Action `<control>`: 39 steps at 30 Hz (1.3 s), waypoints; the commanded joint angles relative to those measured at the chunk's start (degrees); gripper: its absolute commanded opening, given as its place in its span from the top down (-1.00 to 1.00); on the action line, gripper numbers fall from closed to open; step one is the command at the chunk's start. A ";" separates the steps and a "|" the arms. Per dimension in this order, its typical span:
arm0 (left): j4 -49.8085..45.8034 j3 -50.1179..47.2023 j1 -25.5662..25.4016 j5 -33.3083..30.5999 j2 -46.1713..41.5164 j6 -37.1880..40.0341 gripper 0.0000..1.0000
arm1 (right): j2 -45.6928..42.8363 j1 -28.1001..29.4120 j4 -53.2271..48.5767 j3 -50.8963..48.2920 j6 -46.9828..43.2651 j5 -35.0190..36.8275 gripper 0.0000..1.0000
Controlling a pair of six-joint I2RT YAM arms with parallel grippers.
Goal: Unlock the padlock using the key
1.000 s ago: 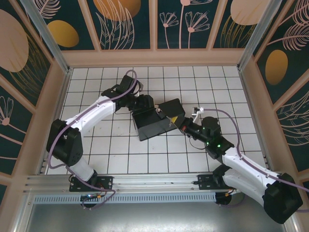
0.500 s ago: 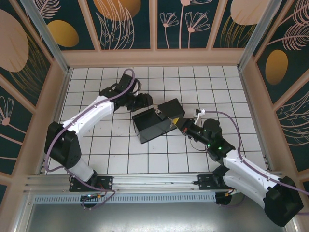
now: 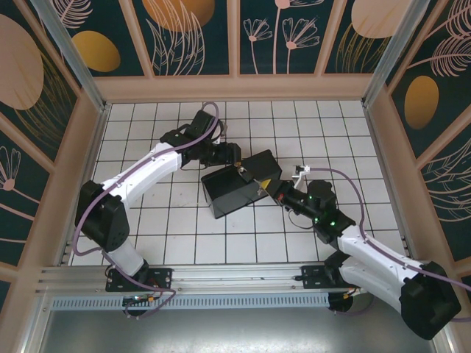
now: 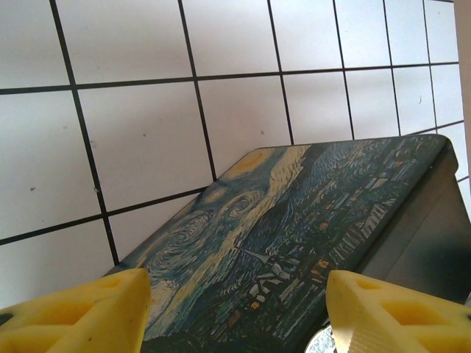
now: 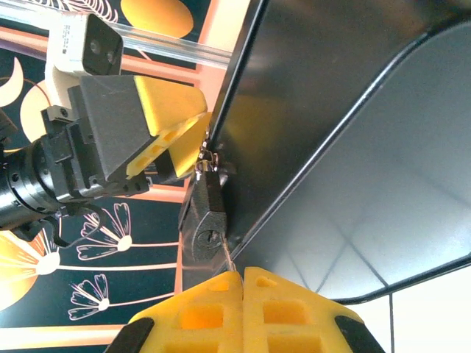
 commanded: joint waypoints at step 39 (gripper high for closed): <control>1.98 -3.20 -0.16 2.28 -2.23 -1.25 -0.25 | 3.96 3.63 4.86 2.63 0.35 2.71 1.00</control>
